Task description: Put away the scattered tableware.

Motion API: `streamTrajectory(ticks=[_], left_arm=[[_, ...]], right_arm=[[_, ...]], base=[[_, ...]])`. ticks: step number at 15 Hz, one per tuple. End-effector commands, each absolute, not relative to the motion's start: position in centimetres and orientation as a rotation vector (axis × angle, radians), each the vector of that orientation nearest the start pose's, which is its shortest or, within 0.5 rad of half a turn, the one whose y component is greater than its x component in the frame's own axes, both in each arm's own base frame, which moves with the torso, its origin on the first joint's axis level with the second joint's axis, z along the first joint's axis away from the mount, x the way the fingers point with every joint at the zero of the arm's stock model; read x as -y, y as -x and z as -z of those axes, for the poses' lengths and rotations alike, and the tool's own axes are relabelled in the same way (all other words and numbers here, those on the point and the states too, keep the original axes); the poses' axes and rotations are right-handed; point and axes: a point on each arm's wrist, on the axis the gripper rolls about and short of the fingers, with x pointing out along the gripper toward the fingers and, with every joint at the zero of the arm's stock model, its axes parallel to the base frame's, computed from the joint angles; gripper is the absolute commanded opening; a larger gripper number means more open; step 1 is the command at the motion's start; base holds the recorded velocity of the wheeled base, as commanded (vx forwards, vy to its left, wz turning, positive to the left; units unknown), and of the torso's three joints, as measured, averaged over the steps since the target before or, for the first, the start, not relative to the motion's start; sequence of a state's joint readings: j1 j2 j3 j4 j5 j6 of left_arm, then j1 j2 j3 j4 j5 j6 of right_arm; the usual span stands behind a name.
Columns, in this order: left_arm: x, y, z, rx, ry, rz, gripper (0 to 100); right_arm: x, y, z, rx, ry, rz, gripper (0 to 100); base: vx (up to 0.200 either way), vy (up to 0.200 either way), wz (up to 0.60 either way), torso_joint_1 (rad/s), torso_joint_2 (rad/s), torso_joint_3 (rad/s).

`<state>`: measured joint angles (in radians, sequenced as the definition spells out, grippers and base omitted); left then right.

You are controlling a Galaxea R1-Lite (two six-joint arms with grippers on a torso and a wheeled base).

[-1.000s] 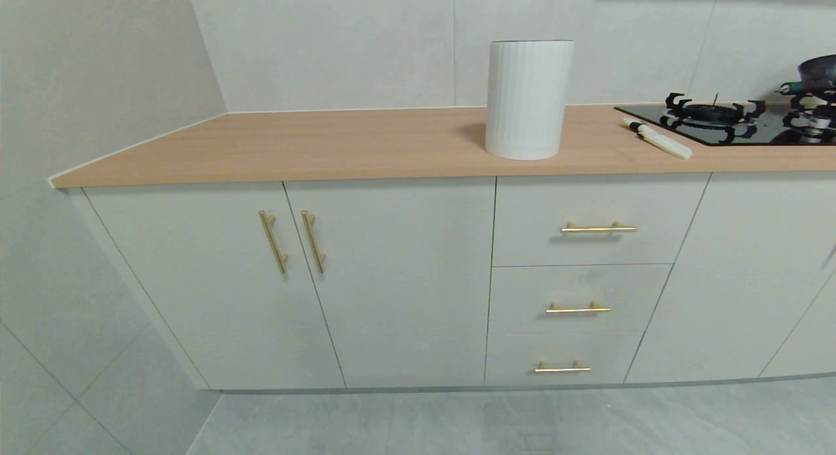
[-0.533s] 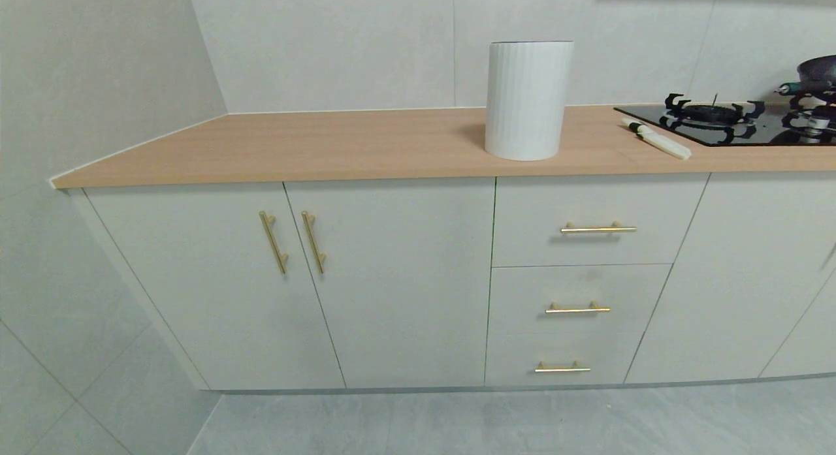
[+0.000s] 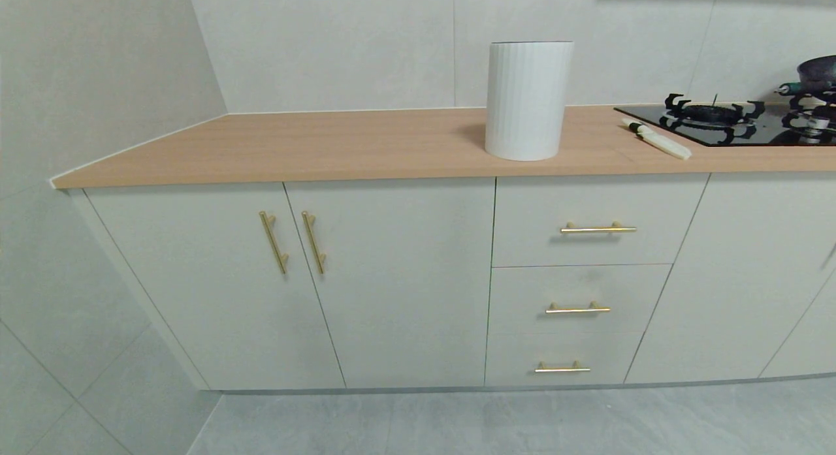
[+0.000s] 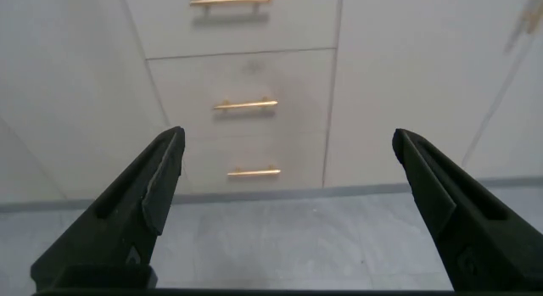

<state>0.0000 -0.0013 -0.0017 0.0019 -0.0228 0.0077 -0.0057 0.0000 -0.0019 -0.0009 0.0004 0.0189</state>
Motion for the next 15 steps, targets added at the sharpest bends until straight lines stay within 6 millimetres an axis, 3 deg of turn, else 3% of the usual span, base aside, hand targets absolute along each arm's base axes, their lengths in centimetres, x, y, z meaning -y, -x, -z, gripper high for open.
streamTrajectory(ticks=[1,15], left_arm=[[0.05,2.29,-7.57,0.000,-0.008,0.025,100],[0.05,2.29,-7.57,0.000,-0.012,0.026,100]], right_arm=[[-0.03,2.27,-7.52,-0.005,-0.011,-0.006,100],[-0.03,2.27,-7.54,-0.003,-0.015,-0.003,100]], base=[[0.000,0.000,0.00,0.000,0.00,0.000],[0.000,0.000,0.00,0.000,0.00,0.000]])
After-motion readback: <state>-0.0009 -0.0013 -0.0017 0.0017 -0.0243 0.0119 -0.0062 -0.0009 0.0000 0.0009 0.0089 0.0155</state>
